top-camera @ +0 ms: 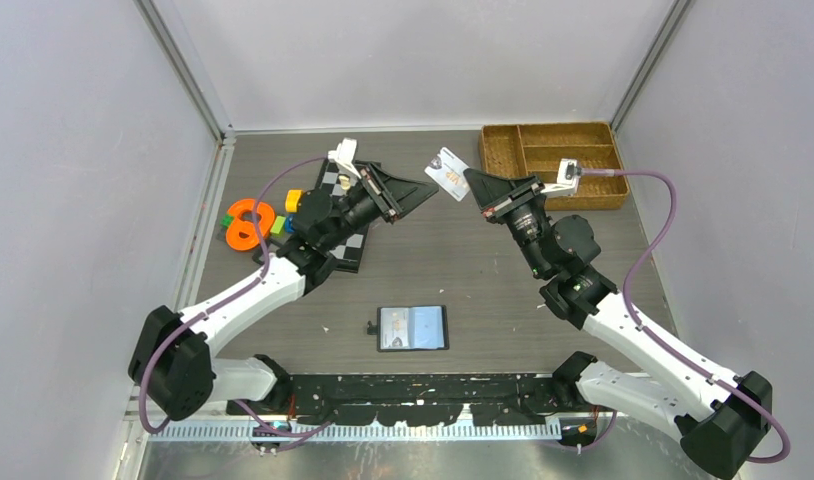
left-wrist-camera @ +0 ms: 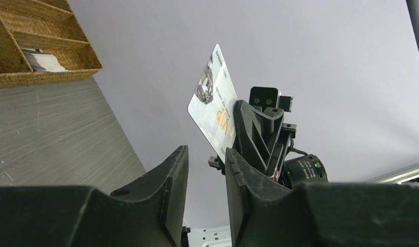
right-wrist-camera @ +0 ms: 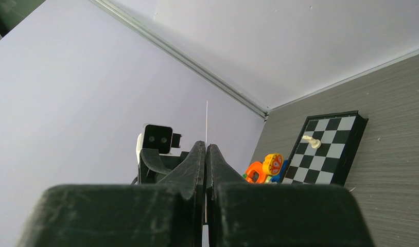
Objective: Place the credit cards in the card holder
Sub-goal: Pick up the credit card from the storage box.
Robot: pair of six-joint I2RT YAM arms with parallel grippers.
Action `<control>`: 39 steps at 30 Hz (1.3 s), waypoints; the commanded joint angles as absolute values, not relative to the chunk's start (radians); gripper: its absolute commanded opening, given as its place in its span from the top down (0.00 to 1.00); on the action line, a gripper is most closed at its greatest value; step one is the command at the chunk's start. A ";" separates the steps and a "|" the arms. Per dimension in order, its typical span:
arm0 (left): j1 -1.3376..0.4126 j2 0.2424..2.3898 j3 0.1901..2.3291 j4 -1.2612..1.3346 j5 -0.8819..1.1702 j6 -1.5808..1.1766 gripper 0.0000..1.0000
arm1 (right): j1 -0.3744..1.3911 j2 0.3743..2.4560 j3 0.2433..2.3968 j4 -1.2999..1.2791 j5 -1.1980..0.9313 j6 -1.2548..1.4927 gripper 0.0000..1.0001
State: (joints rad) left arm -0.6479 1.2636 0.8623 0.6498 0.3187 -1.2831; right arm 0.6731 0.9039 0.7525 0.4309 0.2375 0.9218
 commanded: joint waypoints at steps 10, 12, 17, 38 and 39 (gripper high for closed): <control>-0.655 1.329 0.943 0.767 0.327 -1.325 0.66 | 0.681 0.921 0.749 0.491 0.208 0.933 1.00; -0.656 1.335 0.950 0.771 0.330 -1.328 0.70 | 0.680 0.924 0.743 0.491 0.205 0.937 1.00; -0.658 1.342 0.949 0.779 0.328 -1.335 0.89 | 0.681 0.924 0.734 0.482 0.203 0.934 1.00; -0.587 1.321 0.890 0.511 0.788 -1.128 1.00 | 0.380 0.927 0.945 -0.177 -0.404 0.690 0.24; -0.583 1.320 0.891 0.482 0.821 -1.099 1.00 | 0.358 0.946 0.952 -0.176 -0.493 0.697 0.24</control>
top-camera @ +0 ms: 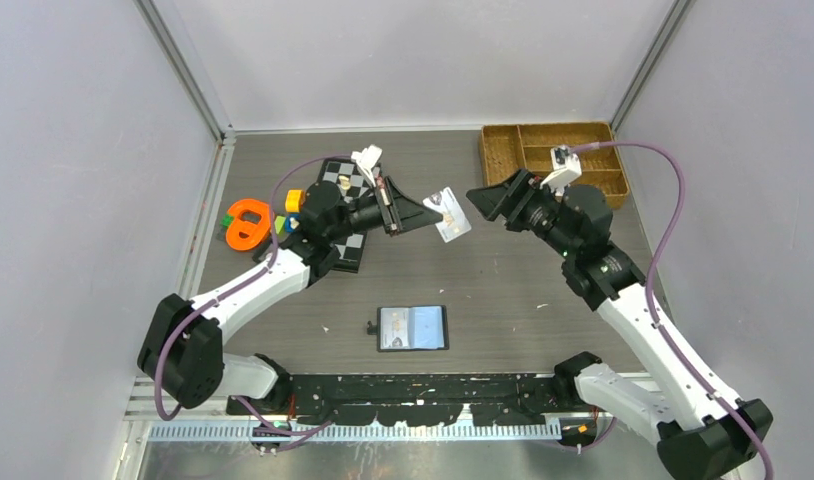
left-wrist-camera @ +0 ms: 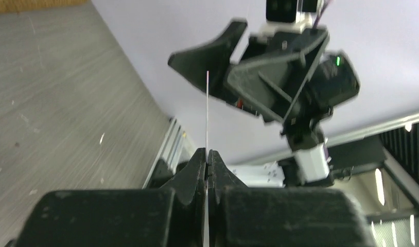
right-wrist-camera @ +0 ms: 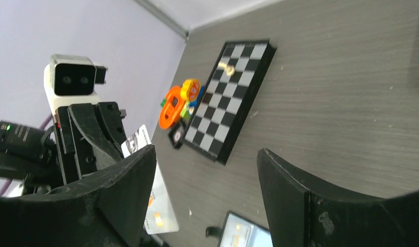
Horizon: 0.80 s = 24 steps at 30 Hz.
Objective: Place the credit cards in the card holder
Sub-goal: Pick up the credit card from the storage box.
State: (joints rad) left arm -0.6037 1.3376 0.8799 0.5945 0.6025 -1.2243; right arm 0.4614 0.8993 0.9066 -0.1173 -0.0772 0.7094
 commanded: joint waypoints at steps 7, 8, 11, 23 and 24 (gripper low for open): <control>-0.579 1.296 0.904 0.254 0.933 -0.896 1.00 | 0.341 1.066 0.995 -0.184 -0.825 0.717 0.35; -0.579 1.294 0.907 0.241 0.940 -0.882 1.00 | 0.349 1.074 0.995 -0.184 -0.842 0.717 0.36; -0.580 1.298 0.911 0.226 0.945 -0.870 1.00 | 0.394 1.096 0.996 -0.174 -0.870 0.717 0.38; -0.577 1.290 0.863 0.347 0.887 -0.952 0.74 | 0.457 1.121 0.951 -0.043 -0.838 0.776 0.96; -0.577 1.287 0.853 0.371 0.882 -0.974 0.65 | 0.457 1.114 0.938 -0.014 -0.827 0.789 0.99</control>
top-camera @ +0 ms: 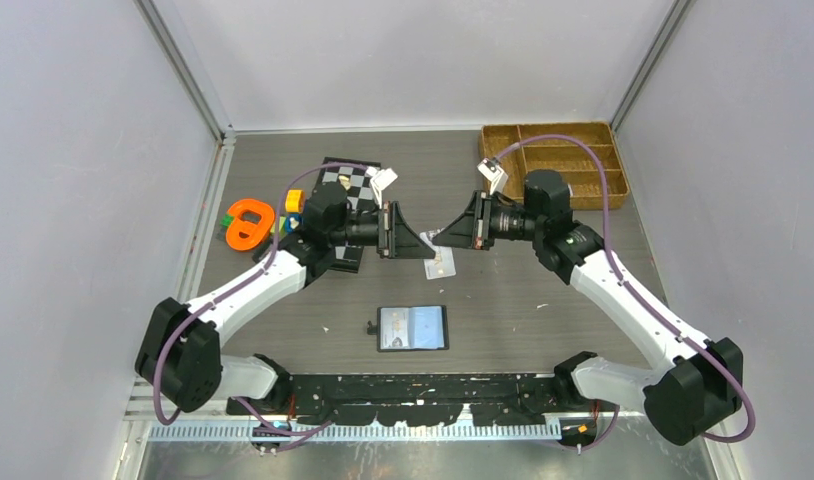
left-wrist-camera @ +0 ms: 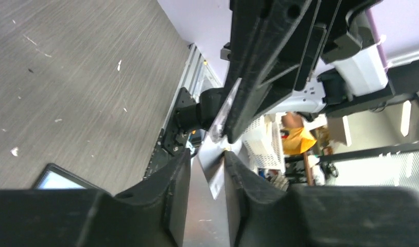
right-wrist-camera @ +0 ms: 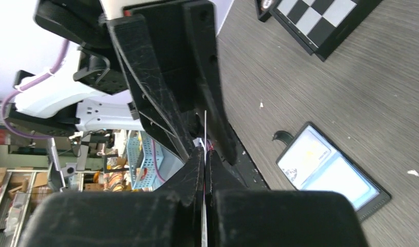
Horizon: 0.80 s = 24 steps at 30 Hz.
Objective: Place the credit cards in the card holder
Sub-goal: Insert the credit card into the card holder.
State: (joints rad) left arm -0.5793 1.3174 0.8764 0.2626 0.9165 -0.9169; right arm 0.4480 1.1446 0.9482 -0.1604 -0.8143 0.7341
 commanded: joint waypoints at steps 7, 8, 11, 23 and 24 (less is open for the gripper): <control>-0.576 1.243 0.774 0.498 0.838 -1.083 0.57 | 0.457 1.089 0.861 0.205 -0.792 0.899 1.00; -0.577 1.236 0.765 0.505 0.830 -1.089 0.60 | 0.457 1.092 0.858 0.209 -0.792 0.901 1.00; -0.576 1.215 0.746 0.509 0.813 -1.096 0.69 | 0.456 1.096 0.853 0.205 -0.796 0.896 0.99; -0.565 1.170 0.728 0.056 0.678 -0.870 1.00 | 0.456 1.066 0.919 -0.321 -0.507 0.653 0.42; -0.564 1.174 0.740 -0.036 0.648 -0.828 1.00 | 0.457 1.063 0.915 -0.363 -0.471 0.645 0.42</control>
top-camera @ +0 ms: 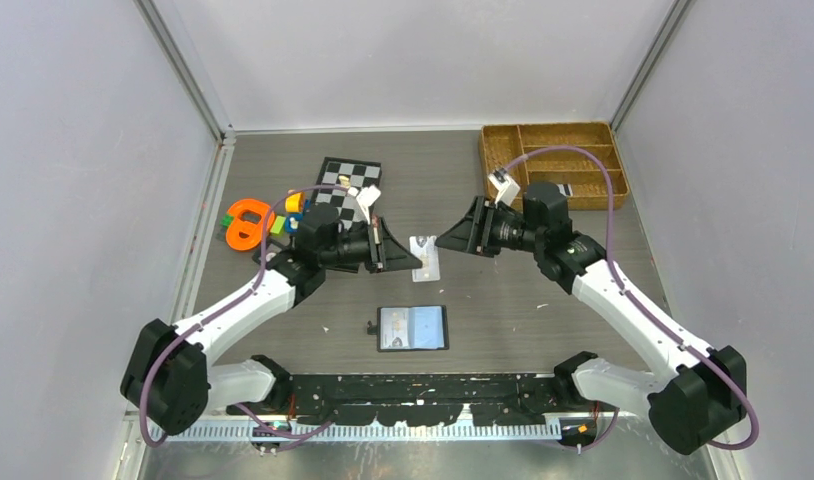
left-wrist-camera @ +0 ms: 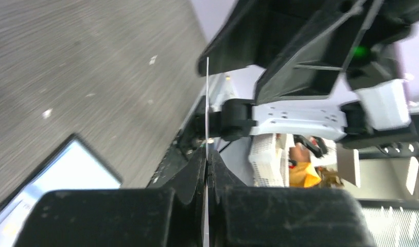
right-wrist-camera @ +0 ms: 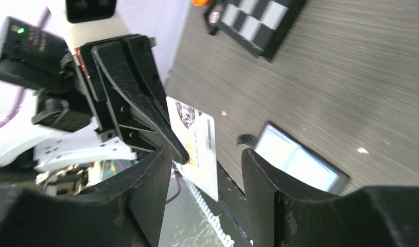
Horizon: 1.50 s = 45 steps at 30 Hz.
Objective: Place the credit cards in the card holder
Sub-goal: Insert the credit card into the card holder.
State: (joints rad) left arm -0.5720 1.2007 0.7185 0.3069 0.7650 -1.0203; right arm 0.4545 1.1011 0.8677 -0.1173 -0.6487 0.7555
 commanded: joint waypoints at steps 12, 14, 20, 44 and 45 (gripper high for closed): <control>-0.564 1.302 0.683 -0.277 0.644 -0.695 1.00 | 0.705 1.162 0.813 -0.533 -0.113 0.741 0.38; -0.564 1.316 0.675 -0.291 0.641 -0.678 1.00 | 0.765 1.197 0.821 -0.572 -0.023 0.750 0.38; -0.564 1.380 0.642 -0.269 0.670 -0.676 1.00 | 0.874 1.309 0.849 -0.571 0.072 0.806 0.38; -0.564 1.475 0.540 -0.090 0.722 -0.726 1.00 | 0.885 1.464 0.745 -0.389 -0.104 0.898 0.56; -0.564 1.476 0.535 -0.077 0.722 -0.730 1.00 | 0.885 1.466 0.738 -0.380 -0.110 0.900 0.56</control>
